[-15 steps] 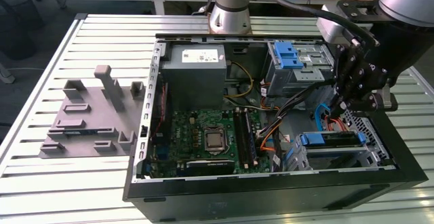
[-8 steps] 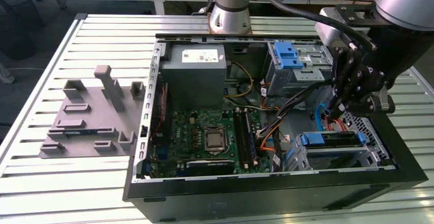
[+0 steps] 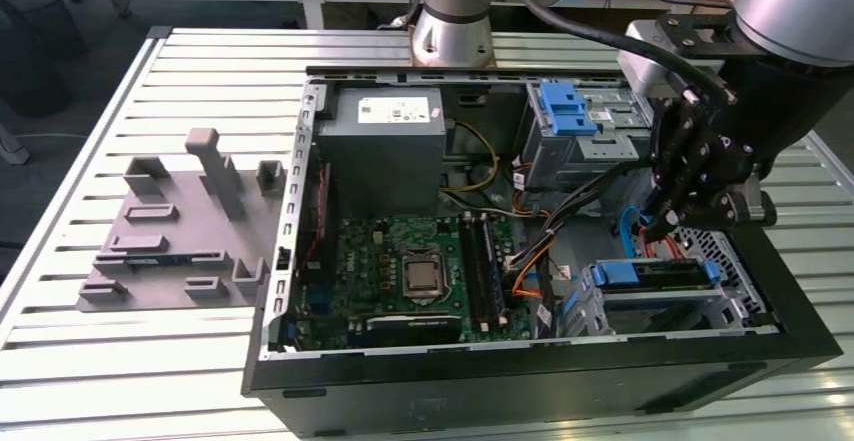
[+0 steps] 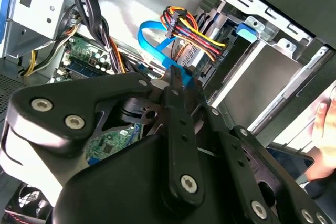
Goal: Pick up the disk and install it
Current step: 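Insert the second disk wire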
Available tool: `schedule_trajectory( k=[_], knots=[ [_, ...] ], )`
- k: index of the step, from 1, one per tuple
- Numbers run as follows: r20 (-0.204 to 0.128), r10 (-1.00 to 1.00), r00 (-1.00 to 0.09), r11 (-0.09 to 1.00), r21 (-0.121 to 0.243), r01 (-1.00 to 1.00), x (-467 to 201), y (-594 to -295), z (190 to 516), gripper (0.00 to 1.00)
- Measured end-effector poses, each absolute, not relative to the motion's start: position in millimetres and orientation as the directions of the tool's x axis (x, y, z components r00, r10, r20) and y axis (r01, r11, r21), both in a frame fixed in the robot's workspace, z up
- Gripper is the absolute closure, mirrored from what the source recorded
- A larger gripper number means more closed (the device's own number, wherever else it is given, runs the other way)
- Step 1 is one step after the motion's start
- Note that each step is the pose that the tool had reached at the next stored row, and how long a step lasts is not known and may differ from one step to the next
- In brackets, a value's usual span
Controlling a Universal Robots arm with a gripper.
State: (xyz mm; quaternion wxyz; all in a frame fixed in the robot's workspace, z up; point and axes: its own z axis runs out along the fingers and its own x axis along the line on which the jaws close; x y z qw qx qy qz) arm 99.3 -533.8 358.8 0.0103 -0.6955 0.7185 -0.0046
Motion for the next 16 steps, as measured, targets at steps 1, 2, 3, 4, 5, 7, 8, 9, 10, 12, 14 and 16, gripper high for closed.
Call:
schedule_trajectory(
  k=[1,2,3,4,5,7,8,9,10,12,14,16],
  knots=[
    [-0.008,-0.999,-0.032,0.033,-0.021,-0.999,99.2,-533.8,359.7,0.75],
    [-0.008,-0.999,-0.032,0.032,-0.021,-0.999,99.1,-533.8,360.7,0.75],
    [-0.008,-0.999,-0.032,0.033,-0.021,-0.999,99.0,-533.8,361.3,0.75],
    [-0.008,-0.999,-0.032,0.033,-0.021,-0.999,99.0,-533.8,361.9,0.75],
    [-0.007,-0.999,-0.032,0.033,-0.021,-0.999,98.9,-533.8,362.7,0.75],
    [-0.007,-0.999,-0.032,0.032,-0.021,-0.999,98.8,-533.7,363.2,0.75],
    [-0.006,-0.999,-0.032,0.032,-0.021,-0.999,98.8,-533.5,363.2,0.75],
    [-0.004,-0.999,-0.032,0.032,-0.021,-0.999,98.8,-533.4,363.3,0.75],
    [-0.001,-0.999,-0.032,0.032,-0.021,-0.999,98.8,-533.4,363.2,0.75],
    [0.004,-0.999,-0.032,0.032,-0.021,-0.999,98.8,-533.4,362.5,0.75],
    [0.007,-0.999,-0.032,0.032,-0.021,-0.999,98.8,-533.4,361.6,0.75],
    [0.007,-0.999,-0.032,0.032,-0.022,-0.999,98.8,-533.4,360.1,0.75]
  ],
)
